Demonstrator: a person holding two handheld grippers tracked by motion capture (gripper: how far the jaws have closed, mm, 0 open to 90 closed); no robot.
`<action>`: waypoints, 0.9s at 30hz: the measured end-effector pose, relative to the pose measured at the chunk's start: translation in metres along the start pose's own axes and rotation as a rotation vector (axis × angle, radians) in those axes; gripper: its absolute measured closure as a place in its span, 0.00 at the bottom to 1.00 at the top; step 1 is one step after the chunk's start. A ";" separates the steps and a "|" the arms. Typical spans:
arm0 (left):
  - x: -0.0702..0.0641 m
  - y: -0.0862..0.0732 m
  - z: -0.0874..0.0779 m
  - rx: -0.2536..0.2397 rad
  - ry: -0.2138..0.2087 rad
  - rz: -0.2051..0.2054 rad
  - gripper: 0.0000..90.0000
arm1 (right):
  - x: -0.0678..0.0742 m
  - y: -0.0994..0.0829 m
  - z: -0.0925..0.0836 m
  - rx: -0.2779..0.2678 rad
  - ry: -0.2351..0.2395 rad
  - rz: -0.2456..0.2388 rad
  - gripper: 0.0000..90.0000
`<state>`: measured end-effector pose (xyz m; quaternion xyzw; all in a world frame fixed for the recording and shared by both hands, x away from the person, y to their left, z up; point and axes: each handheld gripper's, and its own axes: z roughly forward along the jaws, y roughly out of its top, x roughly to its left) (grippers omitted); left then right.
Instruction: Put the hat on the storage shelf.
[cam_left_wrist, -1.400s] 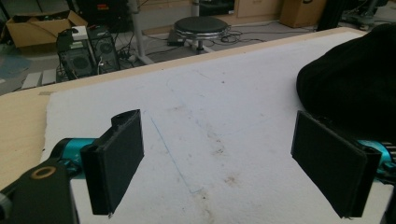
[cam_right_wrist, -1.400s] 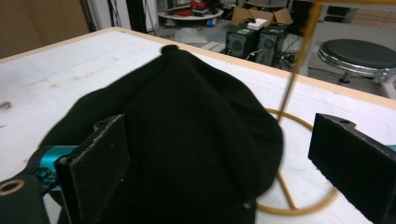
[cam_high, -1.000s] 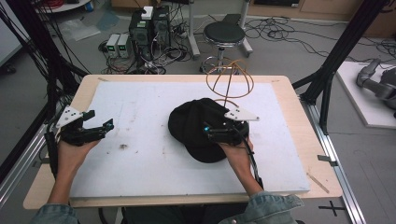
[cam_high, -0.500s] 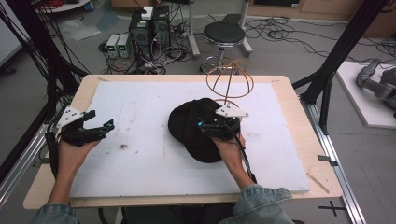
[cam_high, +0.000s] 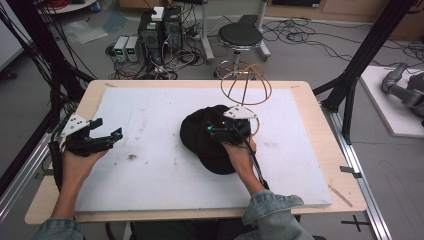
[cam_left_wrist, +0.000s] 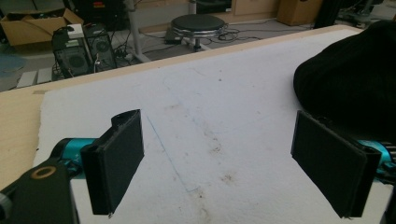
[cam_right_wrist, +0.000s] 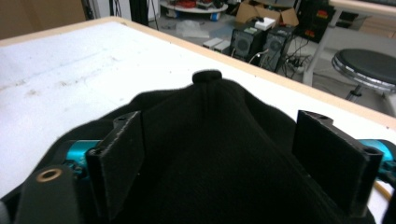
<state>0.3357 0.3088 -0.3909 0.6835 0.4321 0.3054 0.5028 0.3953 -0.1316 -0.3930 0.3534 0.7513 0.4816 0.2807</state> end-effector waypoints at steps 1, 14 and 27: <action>0.000 0.000 0.000 -0.001 0.001 -0.001 0.19 | 0.000 0.000 0.000 0.004 0.001 0.000 0.26; 0.000 0.000 0.000 0.000 0.002 -0.004 0.19 | -0.001 -0.001 0.001 0.052 -0.013 -0.036 0.60; 0.002 -0.001 0.000 0.002 0.006 -0.005 0.19 | -0.002 0.002 -0.005 0.055 0.030 -0.042 0.94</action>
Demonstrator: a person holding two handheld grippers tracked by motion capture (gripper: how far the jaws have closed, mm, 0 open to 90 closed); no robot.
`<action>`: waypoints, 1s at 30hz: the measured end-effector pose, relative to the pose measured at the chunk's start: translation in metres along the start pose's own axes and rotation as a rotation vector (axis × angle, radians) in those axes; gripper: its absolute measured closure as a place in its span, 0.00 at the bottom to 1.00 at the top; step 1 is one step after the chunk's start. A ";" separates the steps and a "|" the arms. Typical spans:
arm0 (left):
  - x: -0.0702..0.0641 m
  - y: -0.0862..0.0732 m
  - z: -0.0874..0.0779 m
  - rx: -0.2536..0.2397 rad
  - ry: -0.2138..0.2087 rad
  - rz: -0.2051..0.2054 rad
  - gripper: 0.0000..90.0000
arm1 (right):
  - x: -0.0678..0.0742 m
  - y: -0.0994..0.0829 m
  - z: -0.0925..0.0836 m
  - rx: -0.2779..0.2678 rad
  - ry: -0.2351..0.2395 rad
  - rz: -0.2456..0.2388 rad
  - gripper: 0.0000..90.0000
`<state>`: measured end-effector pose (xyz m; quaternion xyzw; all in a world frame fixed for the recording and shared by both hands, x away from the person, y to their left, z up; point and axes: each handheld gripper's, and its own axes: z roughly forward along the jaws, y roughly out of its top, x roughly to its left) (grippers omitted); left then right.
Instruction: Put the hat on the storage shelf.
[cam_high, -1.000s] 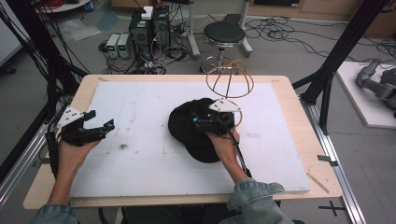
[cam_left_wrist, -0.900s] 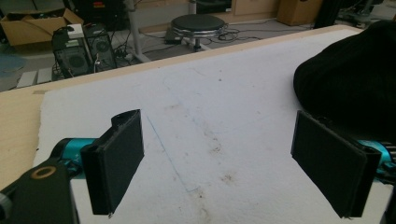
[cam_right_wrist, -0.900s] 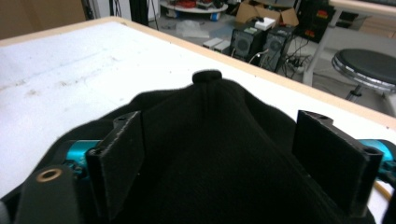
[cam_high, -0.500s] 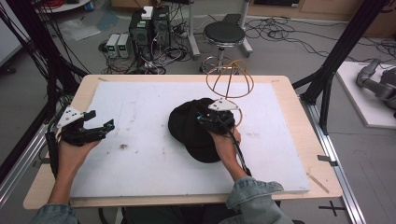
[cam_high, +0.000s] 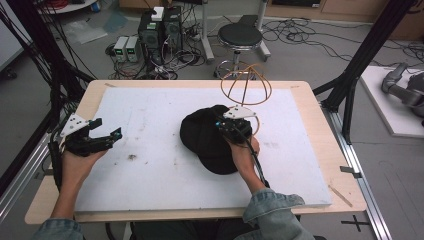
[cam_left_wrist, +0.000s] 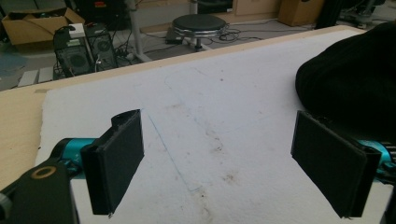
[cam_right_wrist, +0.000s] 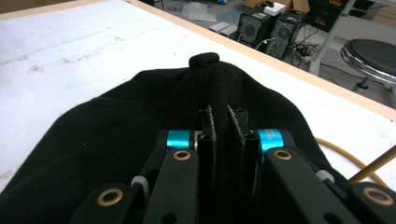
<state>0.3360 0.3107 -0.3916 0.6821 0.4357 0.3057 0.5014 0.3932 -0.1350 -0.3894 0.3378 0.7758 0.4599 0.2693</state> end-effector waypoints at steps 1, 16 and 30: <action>0.000 0.000 0.000 0.000 0.000 0.000 0.19 | 0.000 0.000 0.000 0.000 0.000 0.000 0.94; 0.002 0.001 -0.003 -0.009 0.005 -0.005 0.19 | 0.004 0.007 -0.024 -0.020 0.035 -0.010 0.95; 0.003 0.002 -0.006 -0.016 0.008 -0.005 0.19 | 0.018 0.014 -0.061 -0.042 0.080 -0.062 0.95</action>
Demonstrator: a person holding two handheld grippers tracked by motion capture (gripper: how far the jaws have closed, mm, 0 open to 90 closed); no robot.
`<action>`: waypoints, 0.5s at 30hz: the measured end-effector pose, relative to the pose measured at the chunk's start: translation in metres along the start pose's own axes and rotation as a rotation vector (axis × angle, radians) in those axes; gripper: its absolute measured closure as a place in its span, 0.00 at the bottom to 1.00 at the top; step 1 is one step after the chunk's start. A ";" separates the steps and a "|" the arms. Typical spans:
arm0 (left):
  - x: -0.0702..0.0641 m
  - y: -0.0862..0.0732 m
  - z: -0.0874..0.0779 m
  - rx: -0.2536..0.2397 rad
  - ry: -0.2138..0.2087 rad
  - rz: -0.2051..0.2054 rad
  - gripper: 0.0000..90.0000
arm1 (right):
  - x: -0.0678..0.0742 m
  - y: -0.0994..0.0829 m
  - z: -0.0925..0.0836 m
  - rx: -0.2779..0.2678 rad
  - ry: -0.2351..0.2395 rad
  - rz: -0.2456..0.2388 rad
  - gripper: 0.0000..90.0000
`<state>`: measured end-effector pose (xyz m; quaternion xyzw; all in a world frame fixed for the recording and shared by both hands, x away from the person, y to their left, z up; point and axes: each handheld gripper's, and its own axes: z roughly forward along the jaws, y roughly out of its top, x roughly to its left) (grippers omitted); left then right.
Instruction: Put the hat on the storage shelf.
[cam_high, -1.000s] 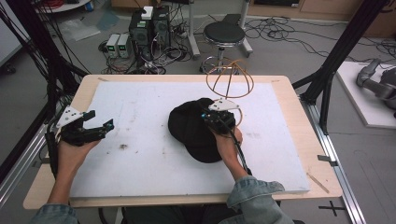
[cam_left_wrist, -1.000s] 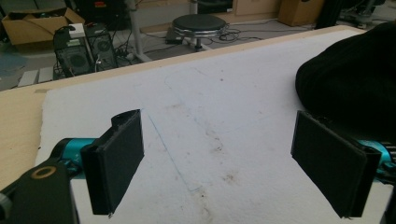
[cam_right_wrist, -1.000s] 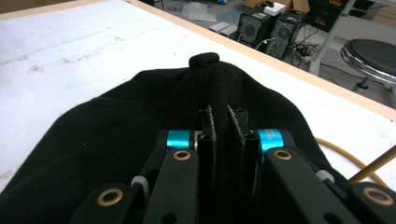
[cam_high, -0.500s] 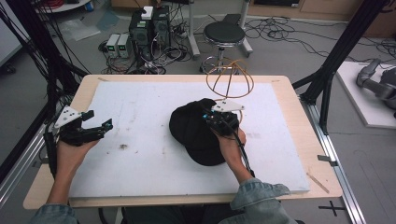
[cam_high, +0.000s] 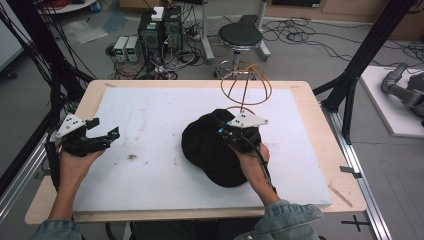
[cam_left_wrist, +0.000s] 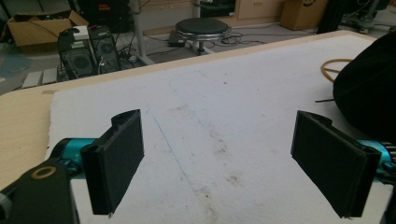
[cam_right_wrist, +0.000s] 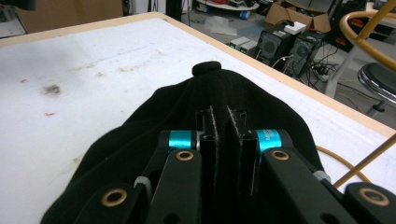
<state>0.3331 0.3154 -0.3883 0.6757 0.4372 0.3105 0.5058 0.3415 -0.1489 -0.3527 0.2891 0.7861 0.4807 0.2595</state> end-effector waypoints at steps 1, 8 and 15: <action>0.000 0.000 0.000 -0.001 0.000 0.002 0.19 | 0.001 0.000 -0.002 -0.002 0.002 0.001 0.95; 0.001 0.000 -0.002 -0.002 0.005 0.000 0.19 | 0.003 0.001 -0.022 -0.033 0.028 0.014 0.95; 0.001 0.001 -0.002 -0.003 0.005 0.000 0.19 | 0.005 0.002 -0.036 -0.045 0.042 0.020 0.95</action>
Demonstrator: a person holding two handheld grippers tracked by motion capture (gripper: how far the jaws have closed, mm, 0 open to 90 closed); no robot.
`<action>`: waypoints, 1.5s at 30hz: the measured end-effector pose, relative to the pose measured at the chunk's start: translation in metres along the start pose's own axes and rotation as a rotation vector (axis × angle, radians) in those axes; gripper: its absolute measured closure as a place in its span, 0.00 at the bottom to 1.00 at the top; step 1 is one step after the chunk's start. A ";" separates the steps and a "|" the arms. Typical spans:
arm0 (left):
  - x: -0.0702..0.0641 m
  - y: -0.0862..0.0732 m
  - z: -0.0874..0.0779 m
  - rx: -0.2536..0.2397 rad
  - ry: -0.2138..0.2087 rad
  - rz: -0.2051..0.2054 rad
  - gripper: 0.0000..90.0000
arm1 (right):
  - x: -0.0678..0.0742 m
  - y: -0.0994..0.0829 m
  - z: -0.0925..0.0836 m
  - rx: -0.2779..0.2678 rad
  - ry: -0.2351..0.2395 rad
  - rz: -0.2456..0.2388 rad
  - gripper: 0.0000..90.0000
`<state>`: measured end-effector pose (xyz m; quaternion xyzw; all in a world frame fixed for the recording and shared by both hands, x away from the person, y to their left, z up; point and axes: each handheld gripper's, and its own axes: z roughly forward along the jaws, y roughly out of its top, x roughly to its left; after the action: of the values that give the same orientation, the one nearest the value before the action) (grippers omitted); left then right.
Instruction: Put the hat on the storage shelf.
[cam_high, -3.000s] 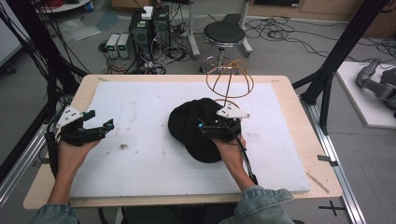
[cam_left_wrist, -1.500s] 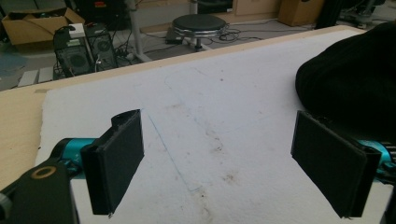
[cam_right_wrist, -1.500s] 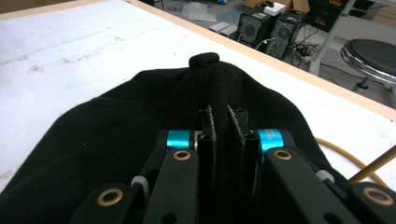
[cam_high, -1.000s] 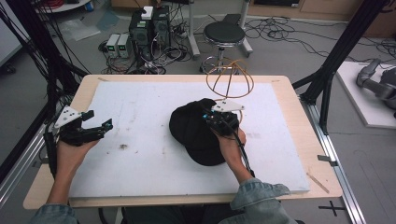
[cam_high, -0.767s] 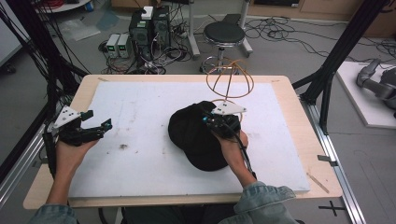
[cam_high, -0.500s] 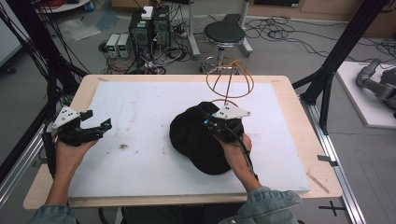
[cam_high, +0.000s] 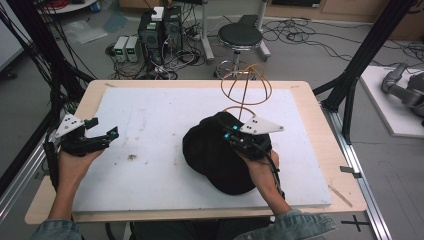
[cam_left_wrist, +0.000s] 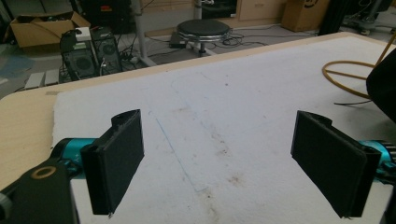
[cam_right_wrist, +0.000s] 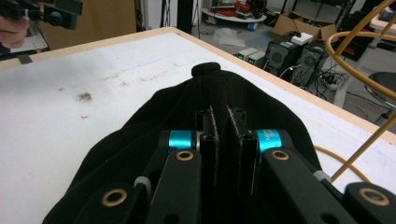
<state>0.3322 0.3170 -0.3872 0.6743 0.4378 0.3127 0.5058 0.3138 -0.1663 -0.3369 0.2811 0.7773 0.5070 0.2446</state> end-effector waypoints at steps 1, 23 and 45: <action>0.000 0.000 0.000 0.000 0.000 -0.001 0.19 | 0.000 0.001 -0.003 -0.003 -0.002 -0.001 0.95; 0.001 0.001 -0.002 -0.005 0.005 -0.002 0.19 | 0.007 0.030 -0.049 -0.080 0.023 -0.045 0.95; 0.004 0.000 -0.004 -0.007 0.013 -0.012 0.19 | 0.002 0.075 -0.089 -0.174 0.021 -0.071 0.95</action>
<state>0.3308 0.3226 -0.3857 0.6679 0.4439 0.3157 0.5072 0.2673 -0.1975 -0.2348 0.2258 0.7424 0.5665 0.2774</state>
